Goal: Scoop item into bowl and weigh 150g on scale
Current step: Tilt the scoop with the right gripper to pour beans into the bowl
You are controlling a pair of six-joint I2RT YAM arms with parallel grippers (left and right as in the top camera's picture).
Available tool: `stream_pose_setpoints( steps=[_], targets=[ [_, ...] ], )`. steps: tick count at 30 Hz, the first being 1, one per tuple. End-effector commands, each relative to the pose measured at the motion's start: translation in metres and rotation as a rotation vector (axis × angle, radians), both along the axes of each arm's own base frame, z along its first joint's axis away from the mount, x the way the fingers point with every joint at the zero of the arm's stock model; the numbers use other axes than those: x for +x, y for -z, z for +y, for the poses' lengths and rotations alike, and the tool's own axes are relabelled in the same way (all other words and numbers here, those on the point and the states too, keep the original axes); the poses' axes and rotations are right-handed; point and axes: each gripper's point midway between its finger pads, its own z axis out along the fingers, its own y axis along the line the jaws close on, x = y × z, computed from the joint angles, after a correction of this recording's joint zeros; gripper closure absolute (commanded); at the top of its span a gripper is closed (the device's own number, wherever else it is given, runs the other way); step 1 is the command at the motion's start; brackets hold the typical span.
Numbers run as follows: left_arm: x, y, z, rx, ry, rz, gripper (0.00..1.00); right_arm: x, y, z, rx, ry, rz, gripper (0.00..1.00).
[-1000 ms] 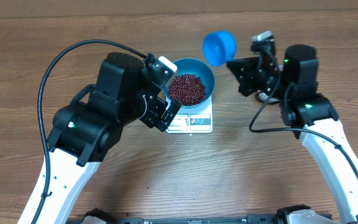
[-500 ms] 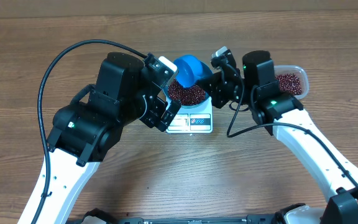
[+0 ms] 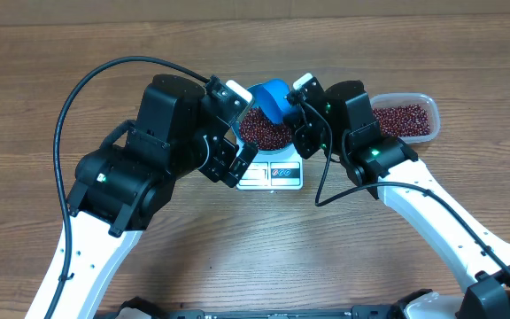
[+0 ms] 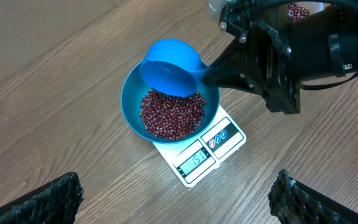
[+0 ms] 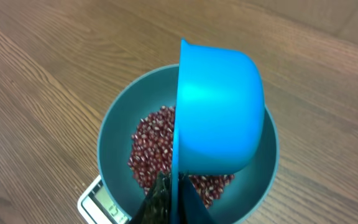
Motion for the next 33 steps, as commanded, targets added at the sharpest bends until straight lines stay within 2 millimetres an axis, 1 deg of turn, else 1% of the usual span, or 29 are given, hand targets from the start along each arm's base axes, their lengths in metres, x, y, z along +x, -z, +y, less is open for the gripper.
stream_pose_setpoints(
  steps=[1, 4, 8, 15, 18, 21, 25, 28, 33],
  targets=[
    [0.001, -0.007, -0.003, -0.025, 0.004, -0.006, 0.00, 0.004, 0.001, -0.001, -0.027, 0.009, 0.000, 0.96],
    [0.001, -0.007, -0.003, -0.025, 0.004, -0.006, 0.00, 0.001, 0.012, 0.000, -0.046, 0.006, 0.034, 0.96],
    [0.001, -0.007, -0.003, -0.025, 0.004, -0.005, 0.01, -0.003, 0.024, 0.009, -0.070, -0.007, 0.053, 0.96],
    [0.001, -0.007, -0.003, -0.025, 0.004, -0.005, 0.00, -0.007, 0.034, 0.018, -0.140, 0.006, 0.038, 0.96],
    [0.001, -0.007, -0.003, -0.025, 0.004, -0.006, 0.00, -0.008, 0.042, 0.021, -0.151, -0.002, 0.052, 0.96],
    [0.001, -0.007, -0.003, -0.025, 0.004, -0.005, 0.00, -0.008, 0.054, 0.021, -0.168, -0.003, 0.076, 0.96],
    [0.001, -0.007, -0.003, -0.025, 0.004, -0.006, 0.01, -0.003, 0.069, 0.014, -0.217, 0.033, 0.087, 0.96],
    [0.001, -0.007, -0.003, -0.025, 0.004, -0.005, 0.00, -0.003, 0.071, 0.016, -0.209, 0.025, 0.091, 0.96],
    [0.001, -0.007, -0.003, -0.025, 0.004, -0.005, 0.01, -0.010, 0.066, 0.030, -0.142, -0.035, 0.114, 0.96]
  ],
)
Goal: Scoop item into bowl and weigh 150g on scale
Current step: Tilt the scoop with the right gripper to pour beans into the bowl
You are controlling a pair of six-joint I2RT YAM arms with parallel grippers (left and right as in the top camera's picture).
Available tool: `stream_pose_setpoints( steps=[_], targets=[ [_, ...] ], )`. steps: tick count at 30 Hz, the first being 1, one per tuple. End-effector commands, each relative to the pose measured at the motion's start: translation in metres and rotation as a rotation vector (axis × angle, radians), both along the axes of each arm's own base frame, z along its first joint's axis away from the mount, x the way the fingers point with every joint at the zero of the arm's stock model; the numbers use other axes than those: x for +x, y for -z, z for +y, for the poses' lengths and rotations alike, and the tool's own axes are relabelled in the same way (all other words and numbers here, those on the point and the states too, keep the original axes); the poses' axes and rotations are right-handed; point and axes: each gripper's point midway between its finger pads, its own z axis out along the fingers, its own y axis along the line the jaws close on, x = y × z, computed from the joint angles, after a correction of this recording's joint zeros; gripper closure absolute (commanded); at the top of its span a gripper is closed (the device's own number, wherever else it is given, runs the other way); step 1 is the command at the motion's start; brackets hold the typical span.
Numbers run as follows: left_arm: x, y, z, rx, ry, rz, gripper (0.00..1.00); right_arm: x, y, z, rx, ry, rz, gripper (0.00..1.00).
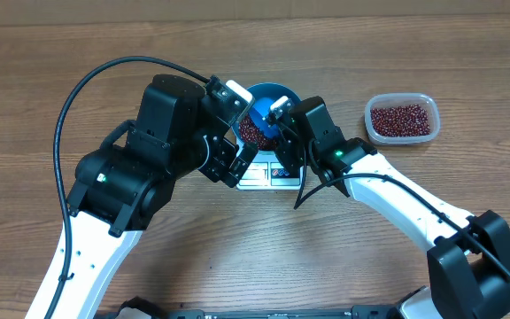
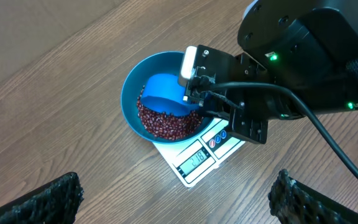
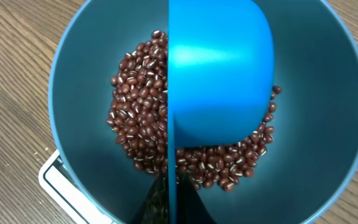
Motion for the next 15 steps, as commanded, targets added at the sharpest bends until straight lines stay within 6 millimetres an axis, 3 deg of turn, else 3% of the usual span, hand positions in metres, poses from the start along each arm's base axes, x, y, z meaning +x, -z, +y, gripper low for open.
stream_pose_setpoints(
  steps=[1, 15],
  targets=[
    [0.001, -0.007, -0.003, -0.025, 0.004, -0.006, 0.01, 0.000, -0.013, 0.016, 0.068, -0.035, -0.001, 0.96],
    [0.001, -0.007, -0.003, -0.025, 0.004, -0.006, 0.00, 0.004, -0.066, 0.016, 0.158, -0.016, -0.111, 0.96]
  ],
)
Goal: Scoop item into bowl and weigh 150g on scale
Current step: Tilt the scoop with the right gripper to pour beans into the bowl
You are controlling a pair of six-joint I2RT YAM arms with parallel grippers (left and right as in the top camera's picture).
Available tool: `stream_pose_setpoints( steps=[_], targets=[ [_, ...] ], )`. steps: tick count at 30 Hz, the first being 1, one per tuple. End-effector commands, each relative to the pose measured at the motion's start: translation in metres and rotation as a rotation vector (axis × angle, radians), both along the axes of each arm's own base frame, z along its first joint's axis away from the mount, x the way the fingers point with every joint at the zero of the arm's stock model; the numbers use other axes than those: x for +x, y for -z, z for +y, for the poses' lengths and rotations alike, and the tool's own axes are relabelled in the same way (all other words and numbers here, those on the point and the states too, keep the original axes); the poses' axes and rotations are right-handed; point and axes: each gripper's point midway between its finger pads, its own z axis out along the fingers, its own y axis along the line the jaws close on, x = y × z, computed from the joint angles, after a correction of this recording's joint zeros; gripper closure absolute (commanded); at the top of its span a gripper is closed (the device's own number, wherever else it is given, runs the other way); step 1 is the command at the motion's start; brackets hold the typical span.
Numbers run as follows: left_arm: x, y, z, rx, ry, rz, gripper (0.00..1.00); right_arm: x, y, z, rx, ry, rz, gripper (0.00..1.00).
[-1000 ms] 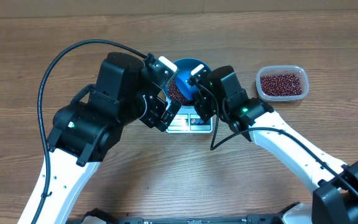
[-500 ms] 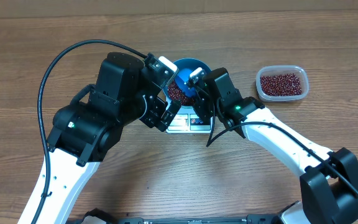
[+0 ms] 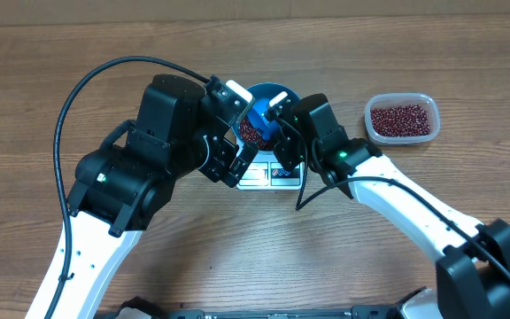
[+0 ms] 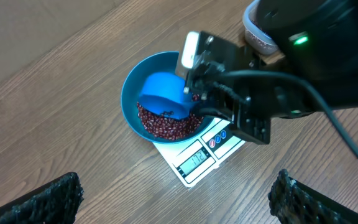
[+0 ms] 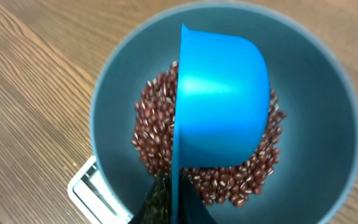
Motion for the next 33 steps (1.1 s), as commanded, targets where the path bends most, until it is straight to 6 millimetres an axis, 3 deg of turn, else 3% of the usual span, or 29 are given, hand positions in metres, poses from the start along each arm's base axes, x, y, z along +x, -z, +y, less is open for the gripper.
stream_pose_setpoints(
  steps=[1, 7, 17, 23, 33],
  targets=[
    [0.001, -0.007, -0.003, -0.025, 0.004, -0.006, 0.00, 0.005, -0.040, 0.004, 0.077, 0.014, -0.064, 0.96],
    [0.001, -0.007, -0.003, -0.025, 0.004, -0.005, 0.00, 0.004, -0.053, 0.001, 0.176, 0.017, -0.027, 0.96],
    [0.001, -0.007, -0.003, -0.025, 0.004, -0.005, 0.01, 0.012, -0.054, -0.013, 0.196, 0.062, -0.015, 0.96],
    [0.001, -0.007, -0.003, -0.025, 0.004, -0.006, 0.00, 0.025, -0.047, -0.030, 0.109, 0.130, -0.064, 0.96],
    [0.001, -0.007, -0.003, -0.025, 0.004, -0.006, 0.00, 0.025, -0.032, -0.029, 0.047, 0.079, -0.066, 0.96]
  ],
)
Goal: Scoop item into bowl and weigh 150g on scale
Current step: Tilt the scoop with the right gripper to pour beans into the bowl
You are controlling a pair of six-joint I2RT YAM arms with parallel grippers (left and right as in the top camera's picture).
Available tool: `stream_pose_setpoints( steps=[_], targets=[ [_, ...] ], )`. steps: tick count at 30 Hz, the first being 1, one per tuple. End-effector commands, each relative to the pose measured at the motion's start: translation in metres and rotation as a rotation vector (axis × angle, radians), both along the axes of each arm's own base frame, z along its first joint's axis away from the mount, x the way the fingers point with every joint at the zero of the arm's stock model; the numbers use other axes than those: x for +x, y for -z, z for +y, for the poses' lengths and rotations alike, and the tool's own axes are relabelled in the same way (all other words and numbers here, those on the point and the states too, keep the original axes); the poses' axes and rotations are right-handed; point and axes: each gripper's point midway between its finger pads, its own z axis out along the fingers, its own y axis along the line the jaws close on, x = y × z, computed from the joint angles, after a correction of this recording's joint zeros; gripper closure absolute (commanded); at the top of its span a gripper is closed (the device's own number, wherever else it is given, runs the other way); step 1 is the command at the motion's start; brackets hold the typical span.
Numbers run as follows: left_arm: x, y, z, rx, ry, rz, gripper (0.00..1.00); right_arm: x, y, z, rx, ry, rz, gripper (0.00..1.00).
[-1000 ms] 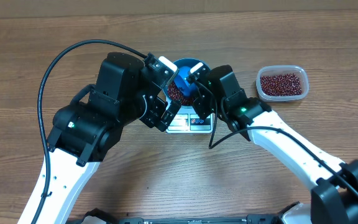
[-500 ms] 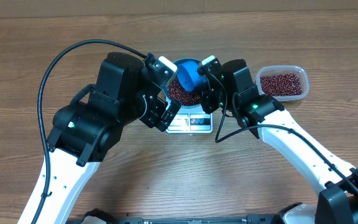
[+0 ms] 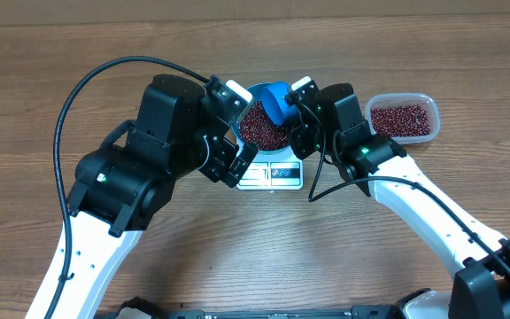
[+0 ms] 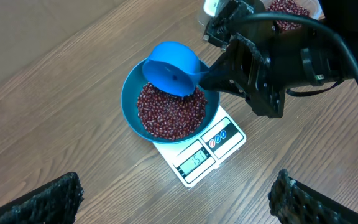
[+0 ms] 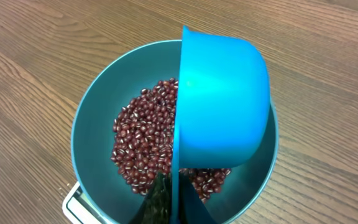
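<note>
A blue bowl (image 4: 131, 109) holding red beans (image 4: 169, 113) stands on a white scale (image 4: 225, 142) at the table's middle. Its display (image 4: 197, 160) shows digits I cannot read surely. My right gripper (image 5: 173, 202) is shut on the handle of a blue scoop (image 5: 222, 99), which hangs tipped on its side just above the bowl's far rim (image 3: 275, 100). My left gripper (image 4: 179, 193) is open, held high over the table in front of the scale, with nothing between its fingers (image 4: 42, 199).
A clear tub of red beans (image 3: 403, 119) sits to the right of the scale, at the back. My left arm (image 3: 162, 151) looms close on the scale's left side. A black cable (image 3: 78, 89) arcs over the left part of the table.
The right gripper has lifted the scoop out of the bowl's beans and drawn back to the right; the scoop now hangs above the far rim. The left arm has not moved.
At first the scoop hung tipped over the bowl's rim, right arm near the tub. Then the right arm reached left and the scoop lay down in the beans, and stayed low there a moment later. Now it is back above the rim.
</note>
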Motion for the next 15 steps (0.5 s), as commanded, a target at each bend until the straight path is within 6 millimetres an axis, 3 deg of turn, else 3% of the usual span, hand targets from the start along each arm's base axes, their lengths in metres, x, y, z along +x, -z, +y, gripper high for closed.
stream_pose_setpoints(
  steps=[1, 15],
  targets=[
    [0.0009, -0.0073, -0.0032, -0.025, 0.004, -0.006, 0.00, 0.0085, -0.0073, -0.0007, -0.034, -0.022, -0.047, 0.96],
    [0.0009, -0.0073, -0.0031, -0.025, 0.003, -0.006, 0.00, 0.0043, -0.0028, -0.0016, -0.235, -0.241, -0.174, 0.96]
  ],
)
